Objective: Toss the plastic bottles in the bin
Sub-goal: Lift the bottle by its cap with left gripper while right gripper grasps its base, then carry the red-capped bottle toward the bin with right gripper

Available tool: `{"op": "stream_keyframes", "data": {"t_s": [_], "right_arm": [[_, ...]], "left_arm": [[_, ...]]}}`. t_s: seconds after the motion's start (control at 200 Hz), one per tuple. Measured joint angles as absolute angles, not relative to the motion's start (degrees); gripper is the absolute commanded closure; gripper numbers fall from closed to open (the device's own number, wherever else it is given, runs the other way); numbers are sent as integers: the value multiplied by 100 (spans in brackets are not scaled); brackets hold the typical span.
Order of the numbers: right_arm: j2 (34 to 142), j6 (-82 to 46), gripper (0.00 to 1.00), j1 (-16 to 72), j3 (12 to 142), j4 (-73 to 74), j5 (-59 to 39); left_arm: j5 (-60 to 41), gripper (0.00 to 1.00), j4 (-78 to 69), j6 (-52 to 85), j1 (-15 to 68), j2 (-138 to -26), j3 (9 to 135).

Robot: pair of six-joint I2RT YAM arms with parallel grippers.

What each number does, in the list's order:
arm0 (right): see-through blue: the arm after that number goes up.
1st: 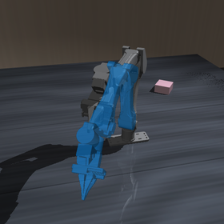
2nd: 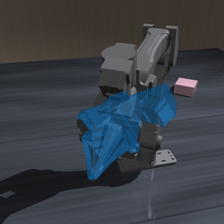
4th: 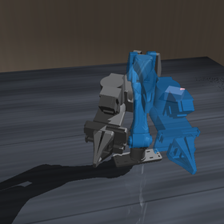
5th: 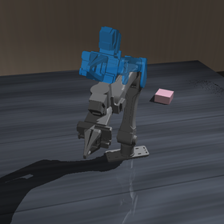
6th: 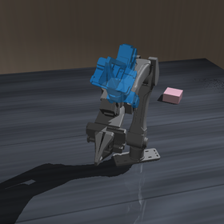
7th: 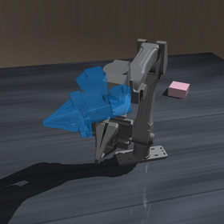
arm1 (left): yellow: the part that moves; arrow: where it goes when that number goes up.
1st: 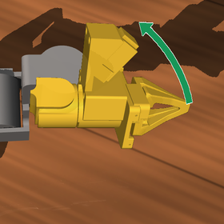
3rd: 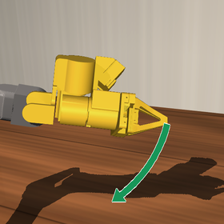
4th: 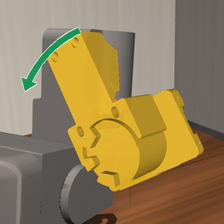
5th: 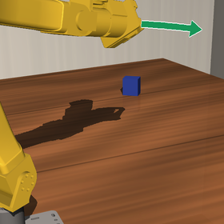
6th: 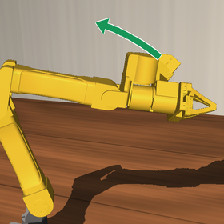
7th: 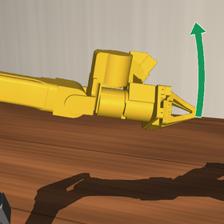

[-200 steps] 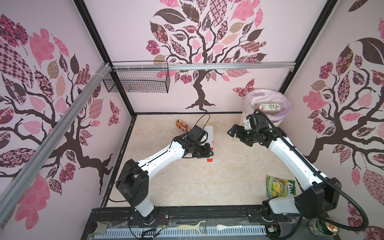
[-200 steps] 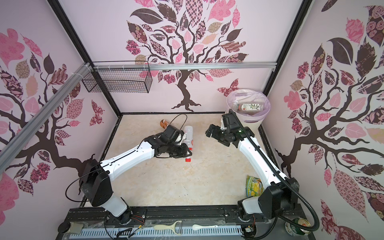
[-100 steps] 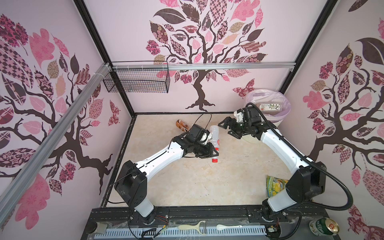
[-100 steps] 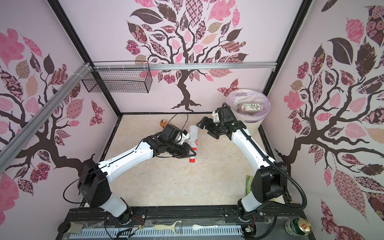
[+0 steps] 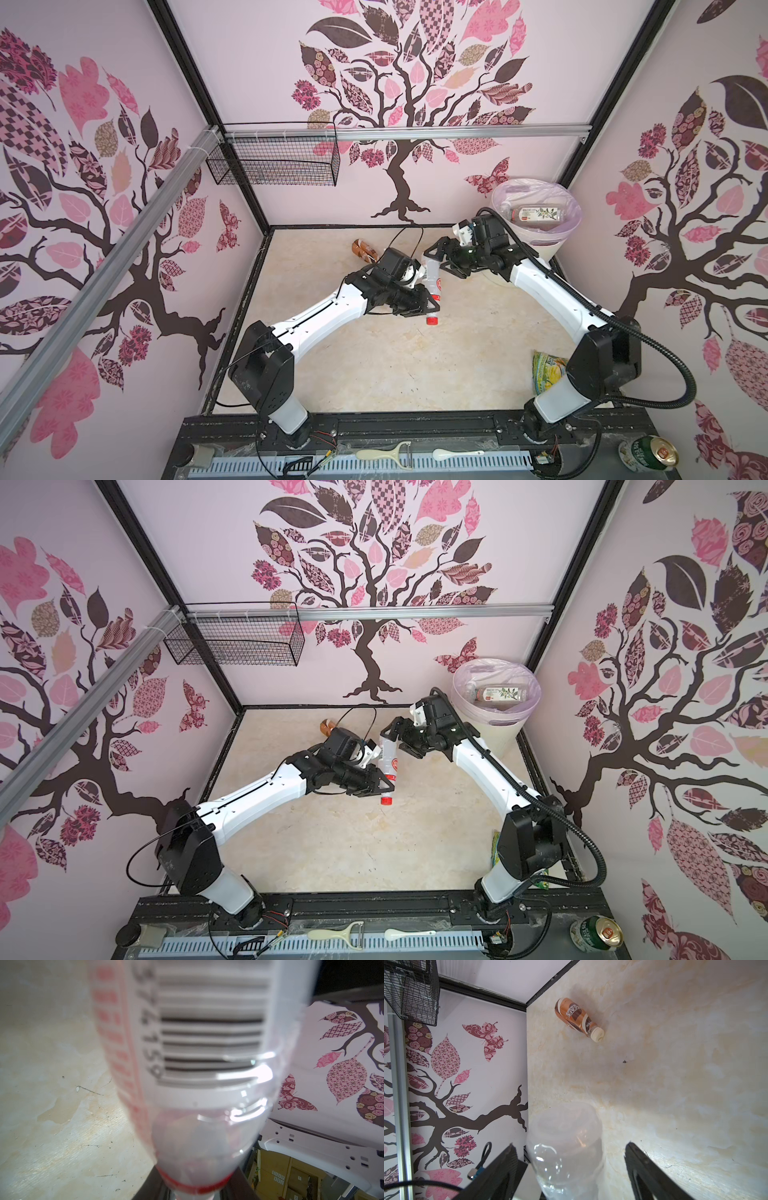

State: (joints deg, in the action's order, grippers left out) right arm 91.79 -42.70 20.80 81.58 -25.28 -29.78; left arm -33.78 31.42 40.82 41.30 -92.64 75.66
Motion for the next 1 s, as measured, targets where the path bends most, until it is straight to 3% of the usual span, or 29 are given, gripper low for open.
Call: {"op": "stream_keyframes", "data": {"t_s": [0.515,1.0], "right_arm": [[9347,-4388,47,2095,8066,-2329,-3114],[9347,-4355,52,2093,8031,-2322,-3009]], "left_arm": [[-3413,65,3048,4244,4130,-9319,7570],[-3369,54,2945,4464,4130,-9317,7566]]}}
